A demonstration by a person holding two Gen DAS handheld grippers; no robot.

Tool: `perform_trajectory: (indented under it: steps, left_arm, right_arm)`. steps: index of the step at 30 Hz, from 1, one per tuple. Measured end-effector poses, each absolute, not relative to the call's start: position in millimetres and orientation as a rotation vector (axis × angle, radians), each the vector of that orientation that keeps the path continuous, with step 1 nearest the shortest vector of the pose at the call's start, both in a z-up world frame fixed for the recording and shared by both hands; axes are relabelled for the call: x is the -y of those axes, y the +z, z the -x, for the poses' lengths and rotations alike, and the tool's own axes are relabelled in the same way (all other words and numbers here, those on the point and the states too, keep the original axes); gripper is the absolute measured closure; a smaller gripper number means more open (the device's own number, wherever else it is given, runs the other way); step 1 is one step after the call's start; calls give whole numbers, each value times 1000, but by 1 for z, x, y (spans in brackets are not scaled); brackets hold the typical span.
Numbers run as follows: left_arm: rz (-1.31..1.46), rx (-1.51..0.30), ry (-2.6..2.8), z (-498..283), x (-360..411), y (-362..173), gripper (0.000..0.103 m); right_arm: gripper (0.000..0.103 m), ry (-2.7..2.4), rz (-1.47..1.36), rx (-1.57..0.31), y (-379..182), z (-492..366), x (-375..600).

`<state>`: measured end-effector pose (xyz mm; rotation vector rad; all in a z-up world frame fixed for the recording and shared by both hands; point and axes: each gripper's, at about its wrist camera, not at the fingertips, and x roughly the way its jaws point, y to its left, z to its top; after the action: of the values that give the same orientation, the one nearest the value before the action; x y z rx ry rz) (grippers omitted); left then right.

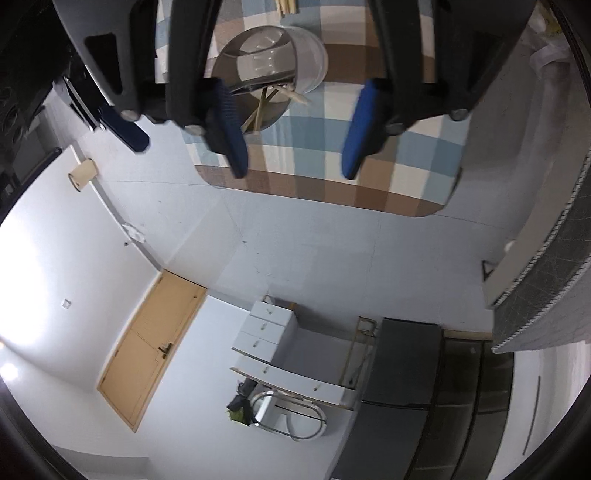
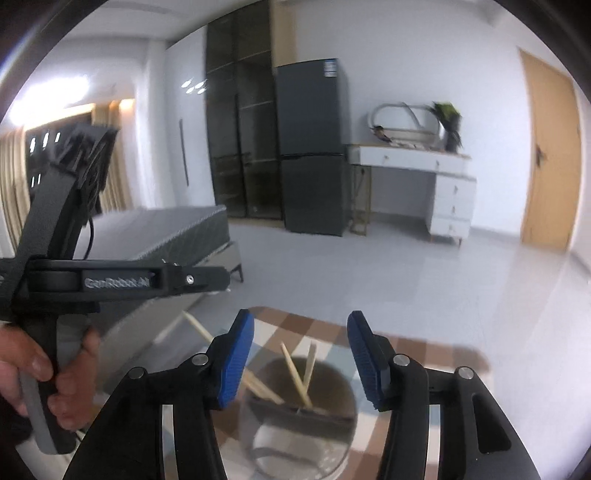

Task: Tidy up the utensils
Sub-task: 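Open the left gripper over the holder while the right gripper opens too, then raise both open grippers away from the holder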

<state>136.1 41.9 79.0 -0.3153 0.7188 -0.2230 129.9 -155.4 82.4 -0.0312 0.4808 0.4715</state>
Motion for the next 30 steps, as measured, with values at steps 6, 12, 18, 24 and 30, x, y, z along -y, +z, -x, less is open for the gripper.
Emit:
perform_trajectory:
  steps: [6, 12, 18, 24, 30]
  left_arm:
    - [312, -704, -200, -111, -47, 90, 51]
    - [306, -645, -124, -75, -48, 105, 28]
    - [251, -559, -57, -39, -35, 118, 17]
    - [194, -512, -34, -9, -24, 122, 6]
    - [167, -505, -49, 12, -20, 112, 6]
  right_arm:
    - [37, 376, -95, -489, 84, -100, 191]
    - [29, 318, -178, -480, 91, -61, 216]
    - [18, 299, -214, -426, 107, -21, 220]
    - [6, 258, -253, -338, 116, 15, 223]
    - [0, 260, -267, -342, 111, 34, 227]
